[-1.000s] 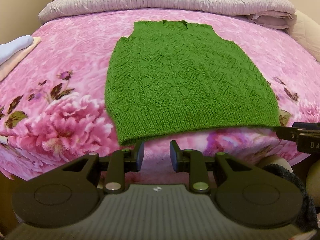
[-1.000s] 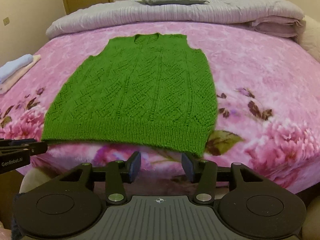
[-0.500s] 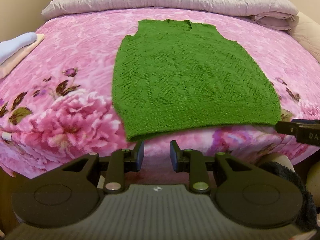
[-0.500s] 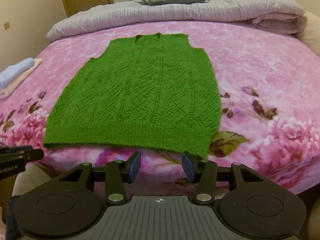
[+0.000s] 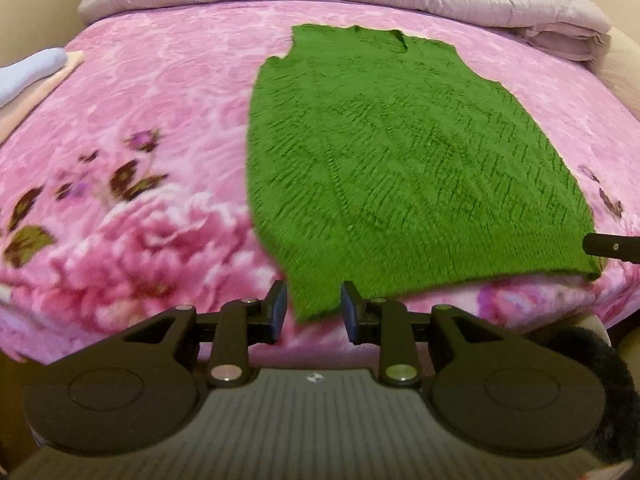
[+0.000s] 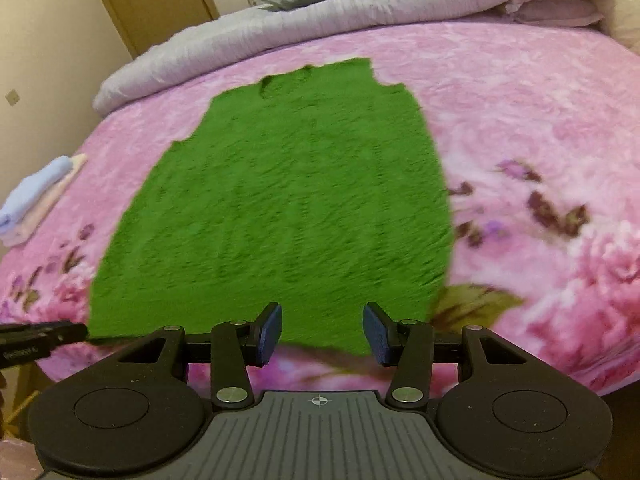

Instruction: Fold clothes

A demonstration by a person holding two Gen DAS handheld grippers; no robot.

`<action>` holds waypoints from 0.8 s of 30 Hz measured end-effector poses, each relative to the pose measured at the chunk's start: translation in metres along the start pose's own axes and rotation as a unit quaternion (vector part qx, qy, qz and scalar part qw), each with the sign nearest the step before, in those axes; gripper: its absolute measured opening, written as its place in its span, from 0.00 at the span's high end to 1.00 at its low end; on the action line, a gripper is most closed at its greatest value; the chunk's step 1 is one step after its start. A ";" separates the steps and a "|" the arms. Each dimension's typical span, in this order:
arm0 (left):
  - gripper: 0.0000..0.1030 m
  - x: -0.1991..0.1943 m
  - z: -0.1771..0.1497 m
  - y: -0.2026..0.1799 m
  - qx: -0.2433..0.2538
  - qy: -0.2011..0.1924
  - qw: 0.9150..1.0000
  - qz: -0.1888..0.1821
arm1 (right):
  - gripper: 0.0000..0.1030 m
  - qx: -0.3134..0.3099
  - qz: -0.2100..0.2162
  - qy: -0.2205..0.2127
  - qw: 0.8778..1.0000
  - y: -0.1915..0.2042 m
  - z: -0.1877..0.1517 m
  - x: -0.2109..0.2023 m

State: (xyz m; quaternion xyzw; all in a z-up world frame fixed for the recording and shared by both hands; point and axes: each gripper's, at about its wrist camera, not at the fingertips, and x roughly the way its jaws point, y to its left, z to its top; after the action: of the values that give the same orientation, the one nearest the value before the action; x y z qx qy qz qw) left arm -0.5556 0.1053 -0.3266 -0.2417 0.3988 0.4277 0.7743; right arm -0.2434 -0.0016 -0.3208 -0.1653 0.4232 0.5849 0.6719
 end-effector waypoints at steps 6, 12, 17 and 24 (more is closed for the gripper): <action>0.76 0.024 0.016 -0.011 0.015 -0.007 0.999 -0.040 | 0.52 -0.013 -0.012 -0.004 1.000 -0.012 0.014 0.011; 0.76 0.046 0.021 -0.001 0.022 0.012 0.997 -0.072 | 0.53 -0.046 -0.010 0.049 0.998 -0.019 0.011 0.042; 0.77 0.037 0.047 0.019 0.022 0.007 0.994 -0.107 | 0.53 -0.063 0.021 0.042 0.997 -0.028 0.041 0.034; 0.76 0.083 0.097 0.033 0.031 0.011 0.993 -0.114 | 0.53 -0.069 0.050 0.058 0.995 -0.055 0.093 0.077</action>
State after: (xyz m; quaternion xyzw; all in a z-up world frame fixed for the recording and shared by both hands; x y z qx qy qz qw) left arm -0.5180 0.2312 -0.3414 -0.2658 0.3902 0.3213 0.8209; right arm -0.1613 0.1005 -0.3404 -0.2235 0.4282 0.6348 0.6030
